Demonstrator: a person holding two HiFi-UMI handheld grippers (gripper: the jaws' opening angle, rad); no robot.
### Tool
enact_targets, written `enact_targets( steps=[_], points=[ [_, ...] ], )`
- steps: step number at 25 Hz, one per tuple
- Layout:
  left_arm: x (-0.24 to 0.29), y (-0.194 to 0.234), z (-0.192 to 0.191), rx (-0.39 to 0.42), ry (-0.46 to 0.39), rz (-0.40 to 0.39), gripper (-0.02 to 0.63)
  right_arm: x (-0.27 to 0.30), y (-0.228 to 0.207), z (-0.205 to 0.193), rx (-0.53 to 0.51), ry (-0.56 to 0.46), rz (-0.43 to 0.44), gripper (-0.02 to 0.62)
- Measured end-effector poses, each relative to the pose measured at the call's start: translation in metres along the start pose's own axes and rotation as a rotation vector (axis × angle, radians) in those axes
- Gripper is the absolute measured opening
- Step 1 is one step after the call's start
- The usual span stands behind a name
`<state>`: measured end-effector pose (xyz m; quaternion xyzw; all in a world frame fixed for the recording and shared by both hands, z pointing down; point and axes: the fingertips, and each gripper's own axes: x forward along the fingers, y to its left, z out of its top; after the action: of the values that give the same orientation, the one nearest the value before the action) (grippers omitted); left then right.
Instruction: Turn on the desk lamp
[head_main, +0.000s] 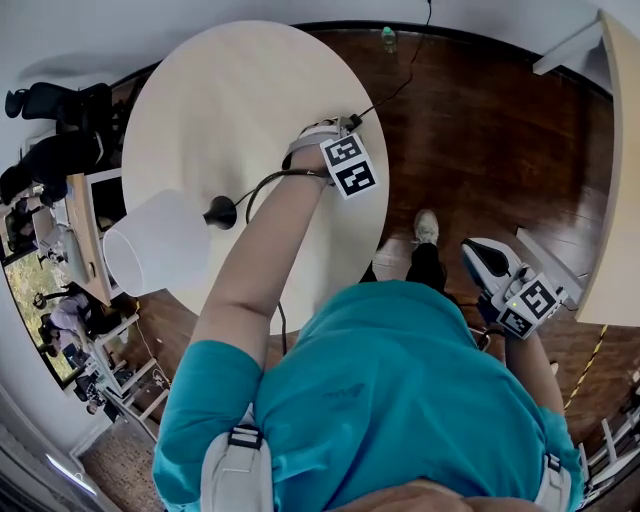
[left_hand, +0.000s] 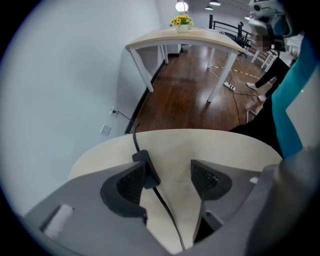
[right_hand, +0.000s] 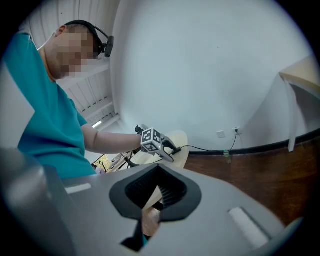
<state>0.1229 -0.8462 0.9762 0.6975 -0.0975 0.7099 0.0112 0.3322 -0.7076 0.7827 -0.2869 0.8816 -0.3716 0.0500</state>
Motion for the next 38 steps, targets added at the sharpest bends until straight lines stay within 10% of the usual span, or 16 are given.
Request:
enact_targets(
  steps=[9, 16, 28, 38],
  points=[
    [-0.002, -0.005, 0.004, 0.070, 0.097, -0.098, 0.382, -0.010, -0.001, 0.000, 0.005, -0.011, 0.000, 0.002],
    [-0.038, -0.008, -0.002, -0.153, -0.051, -0.019, 0.454, -0.032, 0.014, 0.012, -0.023, -0.032, 0.023, 0.002],
    [-0.300, -0.163, 0.056, -0.470, -0.871, 0.137, 0.372, -0.119, 0.103, 0.061, -0.197, -0.087, 0.163, 0.002],
    [-0.503, -0.281, -0.054, -0.565, -1.402, 0.167, 0.145, -0.117, 0.298, 0.059, -0.357, -0.107, 0.180, 0.002]
  ],
)
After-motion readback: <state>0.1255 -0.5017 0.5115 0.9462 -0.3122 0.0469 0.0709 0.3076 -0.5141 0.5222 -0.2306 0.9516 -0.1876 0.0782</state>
